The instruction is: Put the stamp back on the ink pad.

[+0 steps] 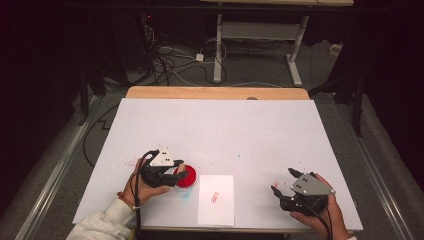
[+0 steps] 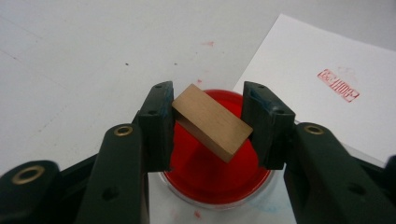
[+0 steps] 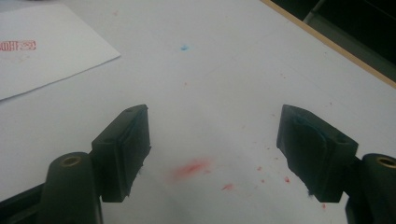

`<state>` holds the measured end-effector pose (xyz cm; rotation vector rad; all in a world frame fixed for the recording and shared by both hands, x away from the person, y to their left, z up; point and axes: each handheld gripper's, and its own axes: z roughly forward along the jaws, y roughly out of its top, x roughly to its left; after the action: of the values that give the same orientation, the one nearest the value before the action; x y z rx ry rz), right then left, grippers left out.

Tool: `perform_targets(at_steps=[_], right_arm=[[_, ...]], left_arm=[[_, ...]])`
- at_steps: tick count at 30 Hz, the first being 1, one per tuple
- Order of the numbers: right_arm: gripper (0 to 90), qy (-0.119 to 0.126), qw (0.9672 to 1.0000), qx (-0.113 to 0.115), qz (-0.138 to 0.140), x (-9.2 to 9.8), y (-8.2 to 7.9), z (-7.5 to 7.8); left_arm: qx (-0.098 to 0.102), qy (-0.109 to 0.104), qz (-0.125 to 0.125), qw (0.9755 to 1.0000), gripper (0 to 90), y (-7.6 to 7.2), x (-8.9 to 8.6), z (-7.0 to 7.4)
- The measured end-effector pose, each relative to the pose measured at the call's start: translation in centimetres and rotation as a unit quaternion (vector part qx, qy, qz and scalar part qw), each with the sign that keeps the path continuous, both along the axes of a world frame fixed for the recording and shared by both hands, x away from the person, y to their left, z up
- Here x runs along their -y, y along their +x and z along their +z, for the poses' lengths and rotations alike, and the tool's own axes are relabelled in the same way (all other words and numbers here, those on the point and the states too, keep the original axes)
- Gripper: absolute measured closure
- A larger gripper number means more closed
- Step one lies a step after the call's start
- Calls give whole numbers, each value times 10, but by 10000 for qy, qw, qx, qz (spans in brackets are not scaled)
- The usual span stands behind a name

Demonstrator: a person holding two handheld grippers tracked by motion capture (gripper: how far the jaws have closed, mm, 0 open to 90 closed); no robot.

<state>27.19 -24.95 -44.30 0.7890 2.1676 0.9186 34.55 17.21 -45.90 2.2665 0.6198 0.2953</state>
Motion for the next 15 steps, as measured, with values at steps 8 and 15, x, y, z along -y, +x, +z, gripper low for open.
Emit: perform_targets(at_steps=[8, 15], right_arm=[[258, -13, 10000, 9, -63, 0, 0, 0], [258, -84, 10000, -11, -52, -1, 1, -1]], left_arm=[[-95, 60, -24, 9999, 538, 1, 3, -8], [-150, 99, 33, 9998, 537, 3, 5, -12]])
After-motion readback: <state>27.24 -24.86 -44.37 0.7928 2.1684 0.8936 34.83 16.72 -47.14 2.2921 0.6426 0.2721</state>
